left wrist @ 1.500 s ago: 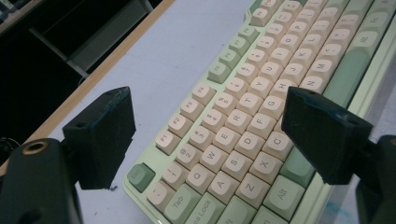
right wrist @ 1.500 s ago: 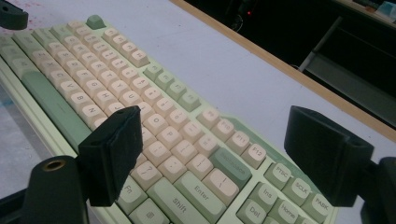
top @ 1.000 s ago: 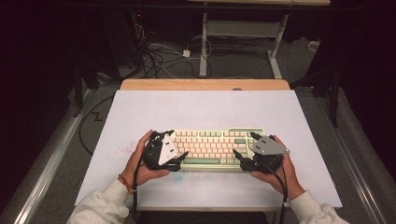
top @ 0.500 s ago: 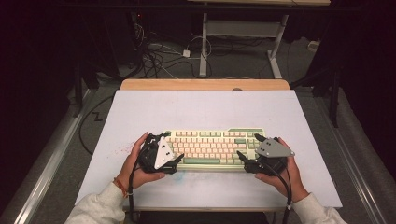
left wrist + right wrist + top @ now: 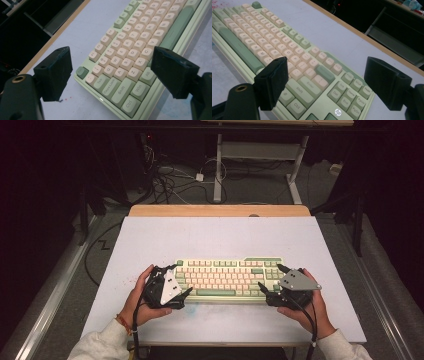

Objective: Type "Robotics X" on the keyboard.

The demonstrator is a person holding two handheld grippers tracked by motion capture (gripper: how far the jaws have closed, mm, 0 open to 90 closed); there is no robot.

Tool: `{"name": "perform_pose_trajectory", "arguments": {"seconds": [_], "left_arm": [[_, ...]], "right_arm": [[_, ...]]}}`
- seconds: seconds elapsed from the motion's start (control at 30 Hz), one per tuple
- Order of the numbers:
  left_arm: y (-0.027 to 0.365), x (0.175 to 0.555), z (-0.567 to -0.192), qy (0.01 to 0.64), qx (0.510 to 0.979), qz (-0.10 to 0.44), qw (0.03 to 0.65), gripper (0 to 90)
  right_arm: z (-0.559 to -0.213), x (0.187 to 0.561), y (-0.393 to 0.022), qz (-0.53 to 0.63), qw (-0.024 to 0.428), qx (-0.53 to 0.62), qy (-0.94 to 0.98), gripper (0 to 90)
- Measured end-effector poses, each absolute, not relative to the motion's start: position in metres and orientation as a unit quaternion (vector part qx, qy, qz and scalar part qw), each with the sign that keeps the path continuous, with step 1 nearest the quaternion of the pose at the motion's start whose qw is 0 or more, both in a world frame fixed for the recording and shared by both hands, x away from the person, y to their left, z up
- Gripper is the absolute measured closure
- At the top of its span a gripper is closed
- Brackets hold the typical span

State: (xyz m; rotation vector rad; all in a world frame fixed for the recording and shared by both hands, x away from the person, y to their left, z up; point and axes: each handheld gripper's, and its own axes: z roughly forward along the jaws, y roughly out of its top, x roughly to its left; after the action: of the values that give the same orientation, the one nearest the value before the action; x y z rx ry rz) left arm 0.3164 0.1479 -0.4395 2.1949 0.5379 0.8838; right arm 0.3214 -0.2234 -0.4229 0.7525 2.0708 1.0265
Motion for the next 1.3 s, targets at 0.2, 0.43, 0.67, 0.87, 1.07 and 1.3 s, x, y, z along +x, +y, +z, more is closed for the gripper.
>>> {"name": "perform_pose_trajectory", "arguments": {"seconds": [0.2,0.43,0.67,0.87,1.07,1.3], "left_arm": [[0.154,0.314,-0.441,0.212,0.848,0.342,0.345,16.5],[0.161,0.311,-0.443,0.216,0.849,0.342,0.339,16.5],[0.166,0.309,-0.446,0.22,0.85,0.342,0.334,16.5],[0.171,0.308,-0.448,0.224,0.852,0.341,0.329,16.5],[0.175,0.307,-0.451,0.228,0.853,0.34,0.324,16.5],[0.18,0.304,-0.455,0.231,0.856,0.338,0.316,16.5]], "right_arm": [[-0.424,0.319,-0.226,0.391,0.35,0.288,0.801,19.7],[-0.424,0.317,-0.229,0.387,0.353,0.287,0.802,19.8],[-0.425,0.314,-0.233,0.382,0.356,0.288,0.802,19.7],[-0.426,0.312,-0.236,0.381,0.357,0.29,0.802,19.7],[-0.427,0.311,-0.24,0.379,0.359,0.293,0.801,19.7],[-0.43,0.309,-0.245,0.373,0.361,0.296,0.802,19.7]]}}
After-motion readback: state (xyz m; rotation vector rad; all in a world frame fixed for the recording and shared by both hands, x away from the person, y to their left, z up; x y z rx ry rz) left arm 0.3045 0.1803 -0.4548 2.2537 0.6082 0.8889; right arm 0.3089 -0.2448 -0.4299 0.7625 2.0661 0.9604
